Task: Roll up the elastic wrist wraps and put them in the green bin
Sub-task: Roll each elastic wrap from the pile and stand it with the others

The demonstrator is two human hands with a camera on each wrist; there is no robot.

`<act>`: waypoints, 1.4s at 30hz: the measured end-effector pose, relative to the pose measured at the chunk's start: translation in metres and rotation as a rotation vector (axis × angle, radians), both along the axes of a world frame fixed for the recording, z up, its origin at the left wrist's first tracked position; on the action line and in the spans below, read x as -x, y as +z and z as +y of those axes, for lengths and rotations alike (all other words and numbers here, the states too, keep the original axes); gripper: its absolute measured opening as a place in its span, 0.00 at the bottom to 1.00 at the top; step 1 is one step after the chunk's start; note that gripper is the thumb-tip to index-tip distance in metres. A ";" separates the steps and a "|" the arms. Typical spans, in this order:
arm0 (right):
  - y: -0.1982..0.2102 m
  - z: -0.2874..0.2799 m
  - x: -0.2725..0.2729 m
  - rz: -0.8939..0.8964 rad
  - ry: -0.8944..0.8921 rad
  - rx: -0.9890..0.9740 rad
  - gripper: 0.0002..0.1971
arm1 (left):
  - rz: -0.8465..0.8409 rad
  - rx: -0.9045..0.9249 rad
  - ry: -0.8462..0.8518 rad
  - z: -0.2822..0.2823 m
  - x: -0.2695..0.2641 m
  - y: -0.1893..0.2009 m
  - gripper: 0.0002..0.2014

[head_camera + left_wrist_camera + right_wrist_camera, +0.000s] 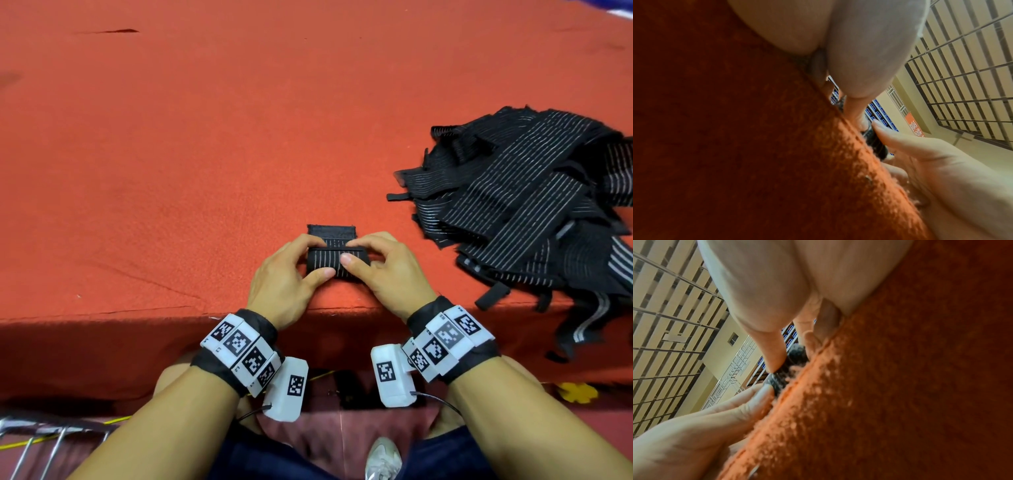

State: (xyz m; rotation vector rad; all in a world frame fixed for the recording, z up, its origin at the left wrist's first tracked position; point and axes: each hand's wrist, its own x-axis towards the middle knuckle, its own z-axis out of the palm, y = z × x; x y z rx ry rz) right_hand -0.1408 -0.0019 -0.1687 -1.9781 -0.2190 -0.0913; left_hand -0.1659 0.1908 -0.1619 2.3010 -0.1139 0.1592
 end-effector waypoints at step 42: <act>0.001 -0.004 0.003 -0.004 0.047 -0.080 0.17 | -0.007 0.033 0.045 -0.001 0.000 0.000 0.16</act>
